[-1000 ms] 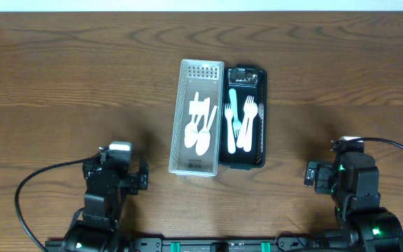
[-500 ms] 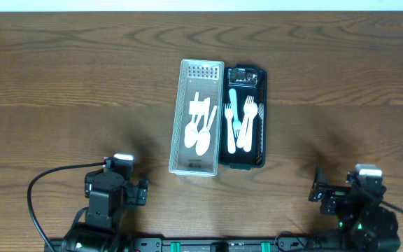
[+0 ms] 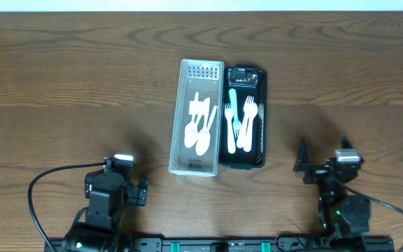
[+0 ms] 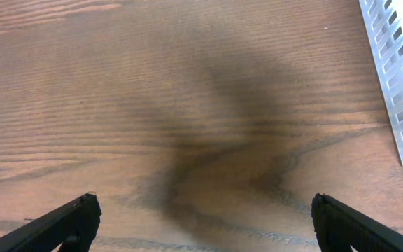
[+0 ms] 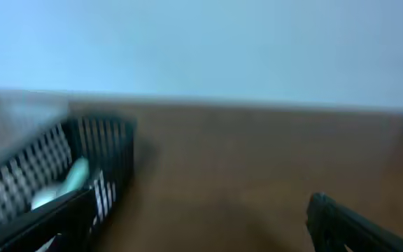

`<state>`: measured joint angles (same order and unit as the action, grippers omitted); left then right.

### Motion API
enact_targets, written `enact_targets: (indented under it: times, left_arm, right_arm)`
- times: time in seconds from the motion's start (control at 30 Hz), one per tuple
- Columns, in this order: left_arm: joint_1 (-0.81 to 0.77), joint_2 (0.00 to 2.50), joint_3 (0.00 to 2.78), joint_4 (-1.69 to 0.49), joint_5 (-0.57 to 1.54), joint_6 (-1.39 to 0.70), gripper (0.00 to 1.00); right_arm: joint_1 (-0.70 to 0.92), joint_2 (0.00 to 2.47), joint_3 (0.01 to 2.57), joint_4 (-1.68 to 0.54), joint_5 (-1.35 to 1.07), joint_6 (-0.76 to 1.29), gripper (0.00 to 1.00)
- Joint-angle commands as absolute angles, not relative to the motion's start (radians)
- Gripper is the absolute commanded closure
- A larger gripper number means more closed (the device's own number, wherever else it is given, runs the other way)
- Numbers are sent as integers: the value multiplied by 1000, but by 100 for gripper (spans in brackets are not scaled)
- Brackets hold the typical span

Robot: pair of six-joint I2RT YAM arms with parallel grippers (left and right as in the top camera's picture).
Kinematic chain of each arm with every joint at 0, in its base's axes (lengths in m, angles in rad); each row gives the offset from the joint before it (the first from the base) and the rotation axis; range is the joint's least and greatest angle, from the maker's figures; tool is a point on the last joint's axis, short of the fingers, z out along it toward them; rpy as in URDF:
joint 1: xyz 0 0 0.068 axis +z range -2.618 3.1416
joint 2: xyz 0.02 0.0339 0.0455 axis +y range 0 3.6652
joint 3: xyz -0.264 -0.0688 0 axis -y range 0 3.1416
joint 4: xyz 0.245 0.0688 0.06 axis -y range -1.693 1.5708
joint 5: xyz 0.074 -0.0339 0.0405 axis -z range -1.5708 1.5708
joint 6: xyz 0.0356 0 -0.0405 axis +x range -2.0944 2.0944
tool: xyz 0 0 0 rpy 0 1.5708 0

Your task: Pack container

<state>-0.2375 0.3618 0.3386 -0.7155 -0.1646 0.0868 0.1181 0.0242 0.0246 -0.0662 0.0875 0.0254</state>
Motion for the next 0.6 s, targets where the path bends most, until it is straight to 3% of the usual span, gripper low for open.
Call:
enact_targets:
  times: [0.0, 0.57]
  left_arm:
    - [-241, 360, 342, -718, -173, 97, 2]
    - [-241, 360, 342, -718, -173, 97, 2]
  right_arm:
    - [124, 19, 6, -64, 52, -16, 1]
    - [124, 20, 6, -70, 52, -16, 1]
